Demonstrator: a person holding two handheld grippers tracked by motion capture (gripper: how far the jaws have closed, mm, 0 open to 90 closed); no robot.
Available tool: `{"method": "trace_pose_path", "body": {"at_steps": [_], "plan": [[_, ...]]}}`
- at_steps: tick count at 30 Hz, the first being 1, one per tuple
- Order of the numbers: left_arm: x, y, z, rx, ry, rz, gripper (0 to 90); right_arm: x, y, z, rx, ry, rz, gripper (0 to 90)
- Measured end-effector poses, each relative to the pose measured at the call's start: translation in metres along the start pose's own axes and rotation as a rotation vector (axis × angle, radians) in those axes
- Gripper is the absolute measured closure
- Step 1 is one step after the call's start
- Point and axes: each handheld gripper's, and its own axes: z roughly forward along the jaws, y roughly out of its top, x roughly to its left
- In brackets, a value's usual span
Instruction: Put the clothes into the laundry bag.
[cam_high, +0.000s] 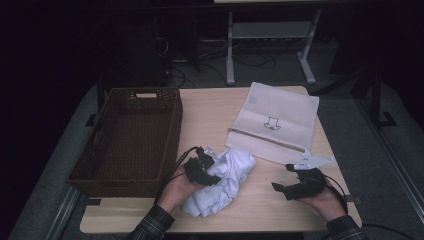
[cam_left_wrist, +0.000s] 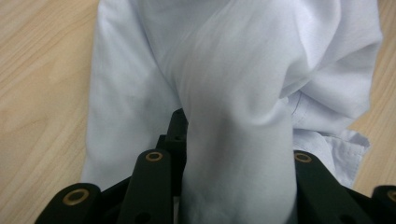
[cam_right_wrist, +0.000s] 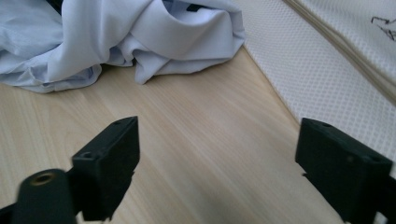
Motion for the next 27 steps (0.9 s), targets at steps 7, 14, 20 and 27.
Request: {"method": "trace_pose_path", "body": {"at_steps": [7,14,20,27], "plan": [[-0.001,-0.001,0.002,-0.003,0.002,-0.001,65.7,-0.011,0.016,0.005,-0.004,-0.001,-0.007,16.3],[0.001,-0.001,0.002,-0.003,-0.007,-0.010,65.5,-0.028,0.033,0.006,-0.012,0.019,-0.006,19.0],[0.001,-0.002,0.002,-0.016,-0.008,-0.015,65.2,-0.041,0.044,0.008,-0.029,0.019,-0.014,18.6],[0.001,-0.001,0.002,-0.011,-0.008,-0.015,64.6,-0.053,0.053,0.012,-0.049,0.019,-0.007,17.7]]}}
